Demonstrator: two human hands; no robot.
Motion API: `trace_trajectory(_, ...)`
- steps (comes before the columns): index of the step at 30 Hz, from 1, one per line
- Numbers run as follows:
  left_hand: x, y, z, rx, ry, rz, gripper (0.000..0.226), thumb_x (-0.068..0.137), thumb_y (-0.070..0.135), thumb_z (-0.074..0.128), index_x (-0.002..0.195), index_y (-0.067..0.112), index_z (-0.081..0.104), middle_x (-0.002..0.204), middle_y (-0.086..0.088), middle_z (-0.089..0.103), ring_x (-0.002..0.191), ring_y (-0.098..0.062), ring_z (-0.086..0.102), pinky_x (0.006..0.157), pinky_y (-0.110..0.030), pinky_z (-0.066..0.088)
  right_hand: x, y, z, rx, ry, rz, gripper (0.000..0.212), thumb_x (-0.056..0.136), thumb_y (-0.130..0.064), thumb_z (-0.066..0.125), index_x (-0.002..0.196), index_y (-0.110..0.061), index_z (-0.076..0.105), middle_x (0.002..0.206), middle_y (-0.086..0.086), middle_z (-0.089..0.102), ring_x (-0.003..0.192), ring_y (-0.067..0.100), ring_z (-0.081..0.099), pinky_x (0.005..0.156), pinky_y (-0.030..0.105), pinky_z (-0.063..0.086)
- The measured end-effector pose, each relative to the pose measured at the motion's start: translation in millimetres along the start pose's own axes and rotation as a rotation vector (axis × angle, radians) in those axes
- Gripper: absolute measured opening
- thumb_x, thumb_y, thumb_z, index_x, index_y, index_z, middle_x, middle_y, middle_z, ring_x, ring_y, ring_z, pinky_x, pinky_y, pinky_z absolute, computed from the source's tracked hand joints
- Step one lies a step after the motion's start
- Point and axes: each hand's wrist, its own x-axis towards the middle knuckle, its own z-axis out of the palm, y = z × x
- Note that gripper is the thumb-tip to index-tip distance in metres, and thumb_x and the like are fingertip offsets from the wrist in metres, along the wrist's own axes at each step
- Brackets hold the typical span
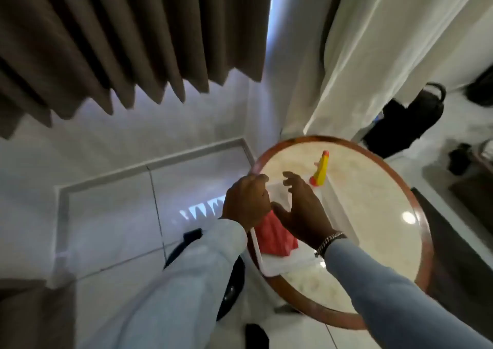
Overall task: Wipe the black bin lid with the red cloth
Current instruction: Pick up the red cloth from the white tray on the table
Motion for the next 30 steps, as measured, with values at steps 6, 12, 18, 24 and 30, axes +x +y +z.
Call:
trace_trajectory(6,14,-36,120,0.194,-0.259,-0.034,0.026,0.078,0.017,0.061,0.103,0.009,0.064,0.108,-0.012,0.07,0.112,-0.033,0.06,0.114,-0.048,0.025,3,88,88,0.007,-0.147,0.338,0.076,0.079,-0.045,0.072,0.139,-0.013,0.036,0.14,0.014,0.047,0.125,0.034,0.046,0.102,0.053,0.046)
trace_trajectory(12,16,-50,150,0.366,-0.269,0.109,0.026,0.077,0.033,0.073,0.095,0.016,0.067,0.099,-0.009,0.073,0.101,-0.029,0.066,0.118,-0.053,0.004,7,111,124,0.076,-0.103,0.376,0.076,0.075,-0.019,0.078,0.139,-0.015,0.038,0.14,0.015,0.046,0.125,0.035,0.046,0.107,0.045,0.041)
trace_trajectory(18,18,-55,138,0.019,-0.284,0.005,0.024,0.077,0.016,0.071,0.099,0.009,0.065,0.102,-0.012,0.066,0.095,-0.029,0.063,0.089,-0.041,0.051,6,101,103,0.219,-0.108,0.381,0.061,0.08,-0.013,0.076,0.134,-0.017,0.046,0.127,0.011,0.06,0.112,0.03,0.059,0.1,0.049,0.051)
trace_trajectory(24,-4,-78,74,-0.341,-0.09,-0.023,0.024,0.085,0.015,0.069,0.109,0.012,0.068,0.108,-0.007,0.07,0.096,-0.015,0.06,0.086,-0.017,0.042,-2,43,72,0.2,-0.036,0.159,0.043,0.078,-0.02,0.075,0.119,-0.02,0.061,0.111,-0.006,0.065,0.099,0.011,0.061,0.084,0.028,0.051)
trace_trajectory(30,-45,-165,29,-0.415,-0.085,-0.162,0.022,0.081,0.014,0.075,0.102,0.013,0.072,0.097,0.002,0.071,0.079,0.0,0.057,0.073,-0.008,0.041,-18,-24,134,0.282,-0.107,0.096,0.042,0.074,-0.023,0.077,0.115,-0.023,0.066,0.104,-0.008,0.069,0.088,0.005,0.065,0.077,0.029,0.056)
